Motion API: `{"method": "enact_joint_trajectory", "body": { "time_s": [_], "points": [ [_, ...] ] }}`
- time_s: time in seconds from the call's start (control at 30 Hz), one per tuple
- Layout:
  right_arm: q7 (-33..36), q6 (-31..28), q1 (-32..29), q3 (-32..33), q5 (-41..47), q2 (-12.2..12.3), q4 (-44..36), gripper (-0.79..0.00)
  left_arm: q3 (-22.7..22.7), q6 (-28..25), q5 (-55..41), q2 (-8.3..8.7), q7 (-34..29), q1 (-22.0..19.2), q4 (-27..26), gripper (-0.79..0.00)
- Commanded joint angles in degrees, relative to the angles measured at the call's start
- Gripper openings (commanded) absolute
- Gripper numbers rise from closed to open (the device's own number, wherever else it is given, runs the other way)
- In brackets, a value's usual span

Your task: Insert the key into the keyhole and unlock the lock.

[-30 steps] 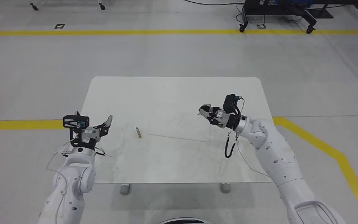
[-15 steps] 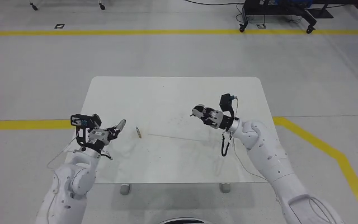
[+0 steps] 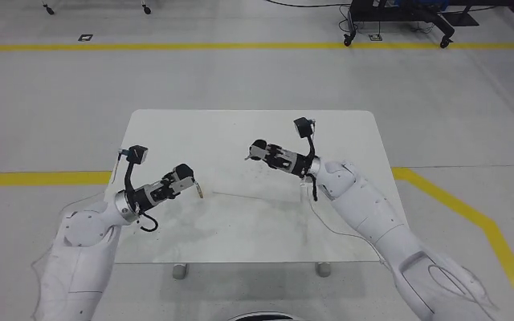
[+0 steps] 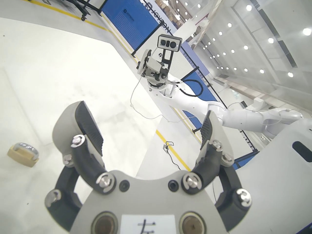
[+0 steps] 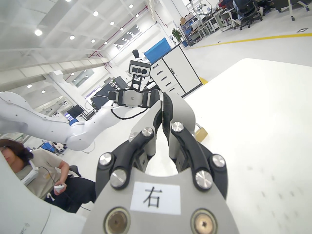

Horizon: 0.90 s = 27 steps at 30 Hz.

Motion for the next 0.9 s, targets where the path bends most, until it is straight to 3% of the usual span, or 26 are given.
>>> {"method": "enact_joint_trajectory", "body": {
  "time_s": [0.0,0.07,0.17,0.3,0.37,0.67,0.8,0.87],
  "points": [
    [2.9,0.0,0.4,-0.3,4.6,-0.1,-0.1,-0.785,2.3,0.3,0.6,-0.14,0.0,-2.0,1.2,0.0],
    [6.0,0.0,0.6,-0.5,8.3,-0.3,0.0,-0.785,4.2,0.2,1.1,-0.31,0.5,-3.4,2.2,-0.015],
    [11.1,0.0,0.8,-1.1,13.7,-0.8,0.7,-0.785,6.8,0.1,3.3,-0.59,2.1,-5.1,3.0,-0.231],
    [16.5,0.0,1.6,-1.5,19.3,-1.9,2.8,-0.785,9.9,0.7,5.9,-1.04,5.6,-6.6,3.0,-0.274],
    [19.0,0.0,2.0,-1.6,21.0,-2.5,3.9,-0.785,11.3,1.6,5.2,-1.25,6.6,-7.3,3.3,-0.403],
    [23.4,0.0,2.6,0.4,22.9,-4.4,7.5,-0.785,14.8,3.5,3.6,-1.59,7.1,-10.4,5.2,-0.443],
    [23.4,0.0,2.6,0.1,22.0,-5.0,8.2,-0.785,16.1,4.2,4.0,-1.68,7.6,-11.0,5.4,-0.483],
    [23.4,0.0,2.8,0.1,21.7,-5.3,8.7,-0.785,16.6,4.5,4.5,-1.69,7.6,-11.2,5.4,-0.539]
  ]
}}
